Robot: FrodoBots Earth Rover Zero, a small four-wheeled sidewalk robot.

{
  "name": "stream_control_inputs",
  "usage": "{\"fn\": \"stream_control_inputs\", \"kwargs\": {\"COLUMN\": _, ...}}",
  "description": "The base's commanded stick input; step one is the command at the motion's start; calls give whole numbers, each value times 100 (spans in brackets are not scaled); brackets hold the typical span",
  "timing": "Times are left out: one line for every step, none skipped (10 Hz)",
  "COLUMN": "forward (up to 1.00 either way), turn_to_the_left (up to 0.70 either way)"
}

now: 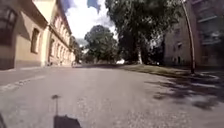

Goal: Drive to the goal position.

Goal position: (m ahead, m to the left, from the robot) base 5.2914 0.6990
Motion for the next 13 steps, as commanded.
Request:
{"fn": "stream_control_inputs", "kwargs": {"forward": 70, "turn_to_the_left": 0}}
{"fn": "stream_control_inputs", "kwargs": {"forward": 73, "turn_to_the_left": 0}}
{"fn": "stream_control_inputs", "kwargs": {"forward": 76, "turn_to_the_left": 0}}
{"fn": "stream_control_inputs", "kwargs": {"forward": 79, "turn_to_the_left": 0}}
{"fn": "stream_control_inputs", "kwargs": {"forward": 82, "turn_to_the_left": 0}}
{"fn": "stream_control_inputs", "kwargs": {"forward": 85, "turn_to_the_left": 0}}
{"fn": "stream_control_inputs", "kwargs": {"forward": 85, "turn_to_the_left": 0}}
{"fn": "stream_control_inputs", "kwargs": {"forward": 85, "turn_to_the_left": 0}}
{"fn": "stream_control_inputs", "kwargs": {"forward": 85, "turn_to_the_left": 0}}
{"fn": "stream_control_inputs", "kwargs": {"forward": 85, "turn_to_the_left": 0}}
{"fn": "stream_control_inputs", "kwargs": {"forward": 85, "turn_to_the_left": 0}}
{"fn": "stream_control_inputs", "kwargs": {"forward": 85, "turn_to_the_left": 0}}
{"fn": "stream_control_inputs", "kwargs": {"forward": 85, "turn_to_the_left": 0}}
